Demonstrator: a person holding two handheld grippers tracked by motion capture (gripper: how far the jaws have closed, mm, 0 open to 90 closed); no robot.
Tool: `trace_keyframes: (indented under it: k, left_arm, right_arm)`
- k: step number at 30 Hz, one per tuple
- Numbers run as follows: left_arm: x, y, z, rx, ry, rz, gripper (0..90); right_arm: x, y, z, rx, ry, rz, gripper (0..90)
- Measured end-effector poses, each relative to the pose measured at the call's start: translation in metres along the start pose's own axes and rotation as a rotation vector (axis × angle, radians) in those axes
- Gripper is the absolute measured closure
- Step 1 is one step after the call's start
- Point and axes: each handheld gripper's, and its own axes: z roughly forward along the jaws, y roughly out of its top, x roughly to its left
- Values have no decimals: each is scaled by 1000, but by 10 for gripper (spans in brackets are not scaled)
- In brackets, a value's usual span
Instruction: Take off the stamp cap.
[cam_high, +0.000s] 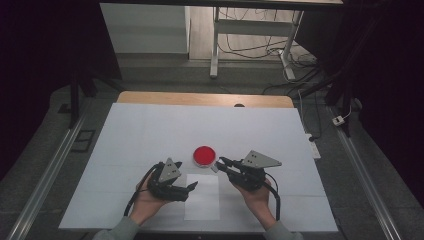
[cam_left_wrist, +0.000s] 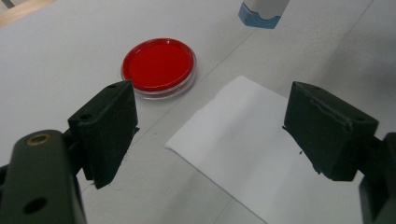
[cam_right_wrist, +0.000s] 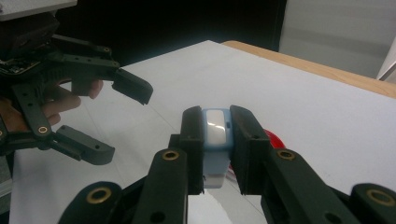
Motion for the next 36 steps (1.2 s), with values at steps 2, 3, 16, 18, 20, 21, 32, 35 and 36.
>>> trace_keyframes:
  k: [2, 3, 16, 18, 20, 21, 32, 35, 36]
  left_arm:
    - [-1, 1, 1, 1, 0, 2, 180]
    - [-1, 2, 2, 1, -2, 3, 180]
    - [-7, 8, 12, 6, -17, 15, 180]
    - [-8, 9, 14, 6, -19, 16, 181]
    - [-9, 10, 15, 8, -20, 19, 181]
    - [-10, 10, 16, 8, -22, 21, 181]
    - [-14, 15, 22, 11, -26, 32, 182]
    - [-14, 16, 24, 11, -26, 34, 182]
    - [-15, 16, 24, 11, -27, 35, 182]
  right_arm:
    - [0, 0, 0, 0, 0, 1, 755]
    - [0, 0, 0, 0, 0, 1, 755]
    - [1, -1, 2, 6, 10, 4, 755]
    - [1, -1, 2, 9, 16, 6, 755]
    - [1, -1, 2, 8, 12, 8, 755]
    - [1, -1, 2, 8, 12, 8, 755]
    - [-4, 0, 1, 10, 12, 52, 756]
    - [-4, 0, 1, 14, 6, 58, 756]
    - [-4, 0, 1, 14, 3, 65, 756]
